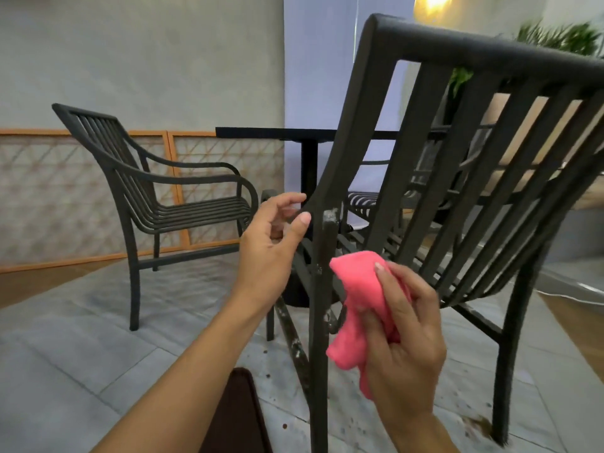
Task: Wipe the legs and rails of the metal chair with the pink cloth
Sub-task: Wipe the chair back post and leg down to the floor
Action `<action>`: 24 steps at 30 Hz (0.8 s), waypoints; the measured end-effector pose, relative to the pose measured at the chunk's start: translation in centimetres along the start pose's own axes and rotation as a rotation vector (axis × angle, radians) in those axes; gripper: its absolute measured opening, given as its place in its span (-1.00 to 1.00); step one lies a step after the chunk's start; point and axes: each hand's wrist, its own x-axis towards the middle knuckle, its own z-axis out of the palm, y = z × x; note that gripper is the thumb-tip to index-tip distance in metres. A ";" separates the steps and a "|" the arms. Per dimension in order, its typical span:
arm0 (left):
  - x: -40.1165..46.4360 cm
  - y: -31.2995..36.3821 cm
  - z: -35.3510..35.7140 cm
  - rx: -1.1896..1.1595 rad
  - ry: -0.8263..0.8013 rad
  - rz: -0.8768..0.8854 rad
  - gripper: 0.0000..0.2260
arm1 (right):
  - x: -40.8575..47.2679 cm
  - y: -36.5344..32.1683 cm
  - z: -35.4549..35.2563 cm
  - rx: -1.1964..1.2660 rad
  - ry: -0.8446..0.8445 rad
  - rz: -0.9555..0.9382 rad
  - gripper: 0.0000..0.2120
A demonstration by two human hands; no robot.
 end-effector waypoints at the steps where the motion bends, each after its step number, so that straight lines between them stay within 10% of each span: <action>1: 0.6 0.1 0.3 0.006 -0.015 0.006 -0.80 | 1.3 -0.4 0.4 -0.027 0.029 -0.016 -0.56; 24: 4.1 -0.1 1.8 -0.252 -0.110 -0.110 -0.78 | 3.8 2.0 7.9 -0.197 0.079 -0.099 -0.71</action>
